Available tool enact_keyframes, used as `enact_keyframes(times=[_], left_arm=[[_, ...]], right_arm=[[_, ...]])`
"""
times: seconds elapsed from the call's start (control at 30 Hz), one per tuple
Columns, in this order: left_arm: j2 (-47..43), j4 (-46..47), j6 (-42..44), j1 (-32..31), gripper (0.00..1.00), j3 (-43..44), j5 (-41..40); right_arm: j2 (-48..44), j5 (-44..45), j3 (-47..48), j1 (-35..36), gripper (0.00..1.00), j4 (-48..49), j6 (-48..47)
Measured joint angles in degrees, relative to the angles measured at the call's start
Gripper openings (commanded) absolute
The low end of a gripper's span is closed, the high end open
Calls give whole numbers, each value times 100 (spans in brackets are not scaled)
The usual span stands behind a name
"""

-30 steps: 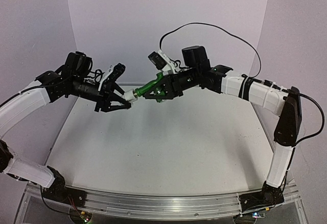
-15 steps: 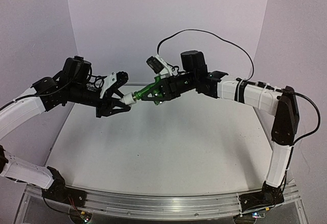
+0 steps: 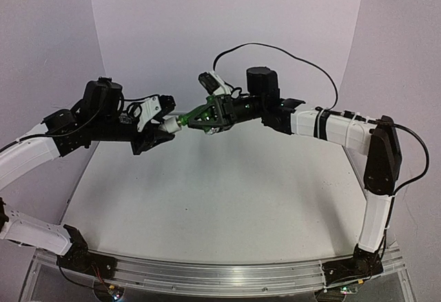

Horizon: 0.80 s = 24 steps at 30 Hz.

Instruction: Install the water faucets

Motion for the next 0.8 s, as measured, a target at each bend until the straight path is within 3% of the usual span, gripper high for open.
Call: enact_keyframes(times=[0.4, 0.8], left_arm=[[198, 343, 569, -304, 0, -118, -1356], [243, 1773, 1035, -413, 0, -842, -2117]], right_arm=[[57, 605, -61, -27, 0, 81, 838], [101, 997, -467, -77, 0, 1114, 2132]])
